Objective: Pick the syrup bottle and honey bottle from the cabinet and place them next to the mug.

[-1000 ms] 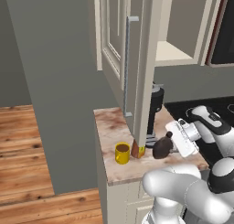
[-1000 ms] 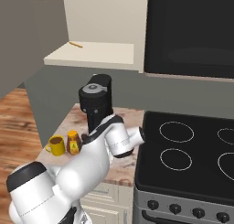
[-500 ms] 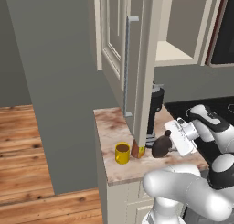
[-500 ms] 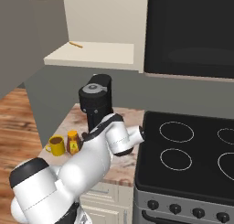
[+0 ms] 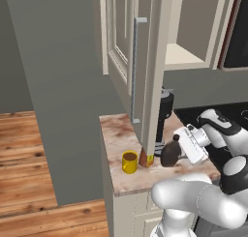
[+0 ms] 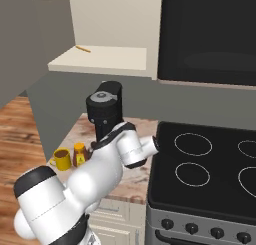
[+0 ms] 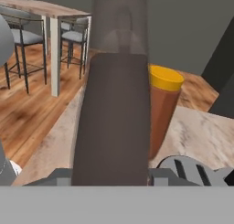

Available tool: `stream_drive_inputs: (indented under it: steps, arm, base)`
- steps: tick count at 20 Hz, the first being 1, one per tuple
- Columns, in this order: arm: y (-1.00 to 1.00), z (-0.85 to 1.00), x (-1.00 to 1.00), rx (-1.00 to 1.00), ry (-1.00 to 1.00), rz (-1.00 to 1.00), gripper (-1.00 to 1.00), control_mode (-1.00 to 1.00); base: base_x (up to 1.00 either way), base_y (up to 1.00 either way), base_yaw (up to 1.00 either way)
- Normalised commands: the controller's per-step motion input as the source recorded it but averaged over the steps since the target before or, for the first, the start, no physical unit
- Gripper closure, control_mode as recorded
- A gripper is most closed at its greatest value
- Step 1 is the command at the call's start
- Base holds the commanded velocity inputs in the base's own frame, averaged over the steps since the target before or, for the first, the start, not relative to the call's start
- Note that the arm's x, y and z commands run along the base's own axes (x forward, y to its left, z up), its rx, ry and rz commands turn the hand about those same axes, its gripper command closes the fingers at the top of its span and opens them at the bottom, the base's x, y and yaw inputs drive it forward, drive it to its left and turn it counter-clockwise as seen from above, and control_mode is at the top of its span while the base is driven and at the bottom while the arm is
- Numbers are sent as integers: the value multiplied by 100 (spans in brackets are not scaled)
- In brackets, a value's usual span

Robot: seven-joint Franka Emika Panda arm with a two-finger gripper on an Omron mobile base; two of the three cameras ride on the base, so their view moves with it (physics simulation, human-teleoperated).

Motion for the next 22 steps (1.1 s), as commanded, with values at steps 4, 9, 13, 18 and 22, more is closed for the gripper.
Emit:
stream_drive_inputs:
  steps: [4,9,13,18,22]
  arm:
    - [0,-1,0,0,0,0,100,-100]
    - [0,0,-2,0,-1,0,100,-100]
    - [0,0,0,0,0,0,100,-100]
    - [0,0,0,0,0,0,-100,-100]
    - [0,0,0,0,0,0,-100,-100]
  base:
    - [0,0,0]
    - [0,0,0]
    - [0,0,0]
    - [0,0,0]
    - [0,0,0]
